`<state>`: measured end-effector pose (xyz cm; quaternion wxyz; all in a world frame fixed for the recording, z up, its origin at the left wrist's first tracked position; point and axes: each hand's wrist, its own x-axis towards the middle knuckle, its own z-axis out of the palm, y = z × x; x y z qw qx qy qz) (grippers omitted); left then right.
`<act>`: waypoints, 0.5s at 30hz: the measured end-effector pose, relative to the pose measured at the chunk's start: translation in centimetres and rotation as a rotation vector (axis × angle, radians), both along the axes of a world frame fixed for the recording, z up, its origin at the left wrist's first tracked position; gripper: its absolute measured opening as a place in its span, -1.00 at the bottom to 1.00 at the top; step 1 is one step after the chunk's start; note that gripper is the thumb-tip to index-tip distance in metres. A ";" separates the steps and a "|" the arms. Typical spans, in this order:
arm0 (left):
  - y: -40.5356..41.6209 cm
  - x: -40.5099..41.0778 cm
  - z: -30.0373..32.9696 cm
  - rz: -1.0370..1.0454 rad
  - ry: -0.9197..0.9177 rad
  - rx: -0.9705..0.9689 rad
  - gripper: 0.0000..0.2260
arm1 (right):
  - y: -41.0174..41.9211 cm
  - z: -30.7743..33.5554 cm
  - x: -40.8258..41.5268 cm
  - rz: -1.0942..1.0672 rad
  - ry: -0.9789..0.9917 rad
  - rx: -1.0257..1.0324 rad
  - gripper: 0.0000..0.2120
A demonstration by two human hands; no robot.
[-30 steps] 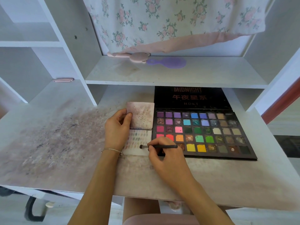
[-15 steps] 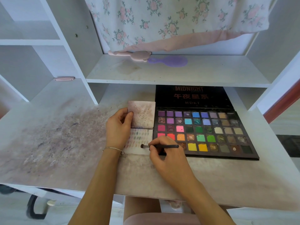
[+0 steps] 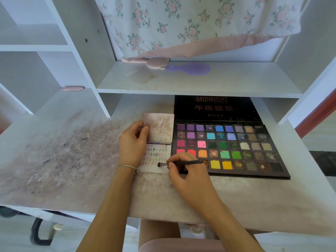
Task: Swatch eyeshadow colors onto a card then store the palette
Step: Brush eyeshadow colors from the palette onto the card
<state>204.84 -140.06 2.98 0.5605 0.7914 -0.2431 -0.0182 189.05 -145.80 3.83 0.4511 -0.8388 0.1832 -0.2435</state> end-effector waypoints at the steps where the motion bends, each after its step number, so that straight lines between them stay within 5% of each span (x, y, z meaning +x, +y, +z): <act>1: 0.0 0.0 0.0 -0.003 0.001 0.000 -0.83 | -0.1 0.1 -0.1 -0.010 -0.044 0.049 -0.88; 6: 0.0 0.1 0.0 -0.011 0.010 -0.011 -0.83 | -0.7 0.4 -0.8 -0.130 -0.279 0.204 -0.80; 15: -0.1 0.1 -0.1 -0.010 0.003 -0.028 -0.84 | -3.8 0.5 -5.3 -0.309 -0.291 0.199 -0.72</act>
